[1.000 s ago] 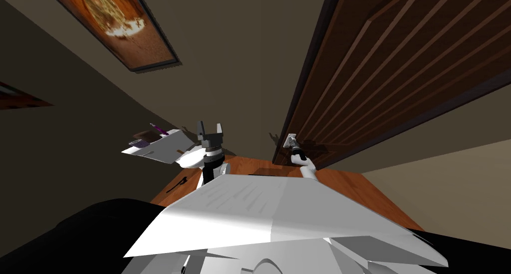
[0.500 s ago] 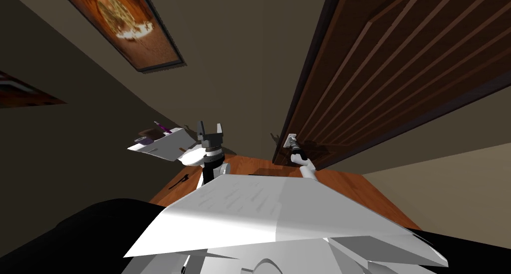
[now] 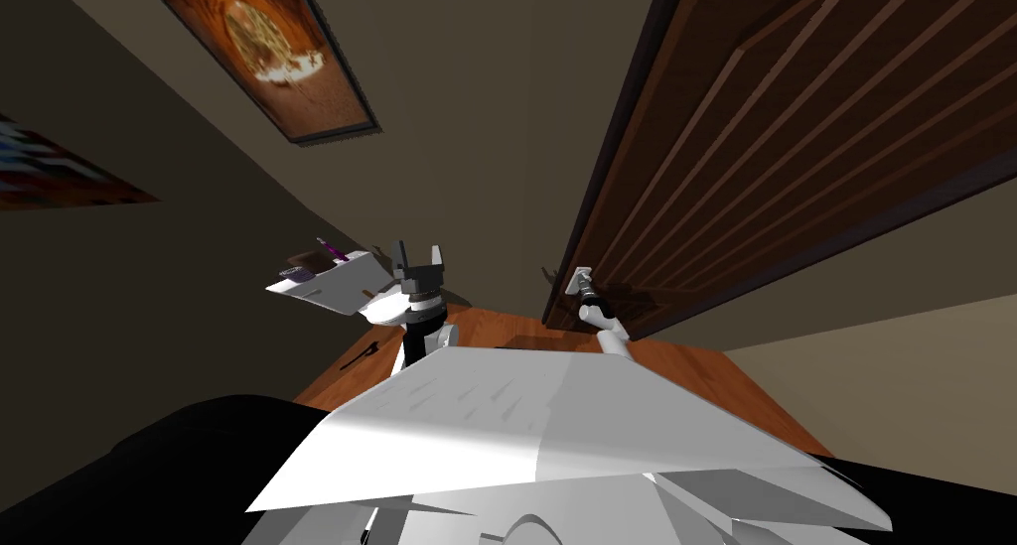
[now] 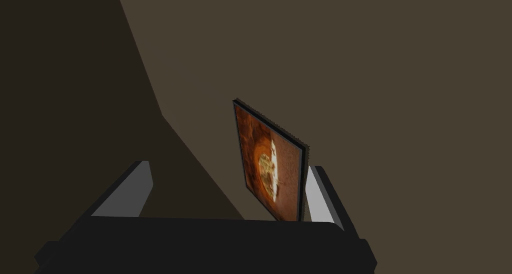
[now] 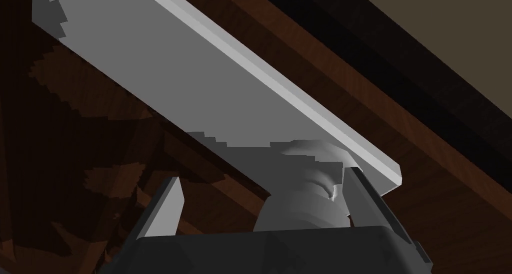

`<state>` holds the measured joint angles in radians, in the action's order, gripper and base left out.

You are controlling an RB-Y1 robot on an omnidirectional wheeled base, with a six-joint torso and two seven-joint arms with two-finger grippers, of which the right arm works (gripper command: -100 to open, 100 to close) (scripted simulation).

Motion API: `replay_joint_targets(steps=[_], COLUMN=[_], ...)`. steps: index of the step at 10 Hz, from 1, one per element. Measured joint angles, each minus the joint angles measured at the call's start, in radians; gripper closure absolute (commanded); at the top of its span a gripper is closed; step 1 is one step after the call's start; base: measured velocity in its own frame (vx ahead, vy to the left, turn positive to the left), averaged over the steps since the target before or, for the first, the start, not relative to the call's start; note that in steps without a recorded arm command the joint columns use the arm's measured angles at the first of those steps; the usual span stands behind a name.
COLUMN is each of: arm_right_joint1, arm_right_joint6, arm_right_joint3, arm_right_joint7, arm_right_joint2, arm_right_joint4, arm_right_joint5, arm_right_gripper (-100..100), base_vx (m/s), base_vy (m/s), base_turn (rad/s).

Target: Pull the door open

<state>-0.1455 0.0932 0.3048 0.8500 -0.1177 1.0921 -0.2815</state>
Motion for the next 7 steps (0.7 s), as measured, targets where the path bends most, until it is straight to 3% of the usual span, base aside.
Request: replay_joint_targets(steps=[1,3,4,5,6,7], arm_right_joint1=[0.003,-0.010,-0.021,-0.020,-0.016,-0.004], arm_right_joint6=[-0.013,-0.012,-0.019,-0.036,-0.054,-0.092], arm_right_joint3=[0.000,0.007,0.007,0.006,0.015,0.028], arm_right_joint7=[-0.004,0.000,-0.007,-0.015,-0.012,-0.010], arm_right_joint2=[0.001,0.007,0.000,-0.006,0.005,0.013], arm_right_joint4=[0.005,-0.014,-0.030,-0.024,-0.008,0.025], arm_right_joint5=[-0.030,-0.077,-0.107,-0.140,-0.167,-0.194], arm_right_gripper=[100,100,100,100,100,100], base_vx=[-0.020,-0.023,-0.046,-0.022,-0.026,-0.024], base_vy=[-0.005,-0.003,-0.009,-0.007,-0.023,-0.030], base_turn=[0.007,0.031,0.044,-0.005,0.057,-0.005])
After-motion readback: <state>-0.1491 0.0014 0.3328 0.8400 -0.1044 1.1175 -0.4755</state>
